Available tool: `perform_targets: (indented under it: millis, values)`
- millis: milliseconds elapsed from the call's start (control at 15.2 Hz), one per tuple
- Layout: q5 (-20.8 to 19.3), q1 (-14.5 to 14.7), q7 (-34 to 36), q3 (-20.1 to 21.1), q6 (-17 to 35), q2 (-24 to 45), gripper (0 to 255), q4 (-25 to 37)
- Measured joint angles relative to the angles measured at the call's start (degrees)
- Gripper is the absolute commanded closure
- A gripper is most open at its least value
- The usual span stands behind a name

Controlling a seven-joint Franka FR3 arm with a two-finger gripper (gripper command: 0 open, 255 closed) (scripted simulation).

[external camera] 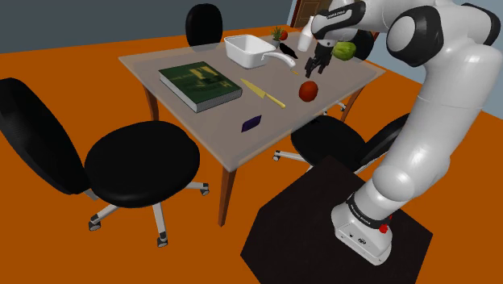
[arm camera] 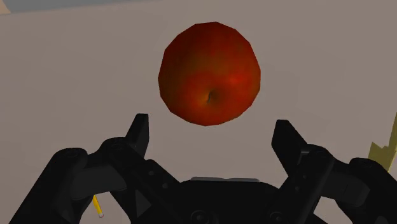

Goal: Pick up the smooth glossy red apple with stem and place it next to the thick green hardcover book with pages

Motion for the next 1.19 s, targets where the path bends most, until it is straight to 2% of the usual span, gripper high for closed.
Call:
perform_targets:
  millis: [264,660,726,1188]
  values:
    - [0.5,-0.22,-0.36,0.15,2.47,1.01,0,-1.52]
    - [0.75,-0.35,-0.51,0.22,2.93,1.54,0,-1.46]
    - [0.75,-0.35,-0.51,0.23,2.93,1.55,255,-1.46]
    - [0.76,-0.35,-0.51,0.23,2.94,1.54,255,-1.45]
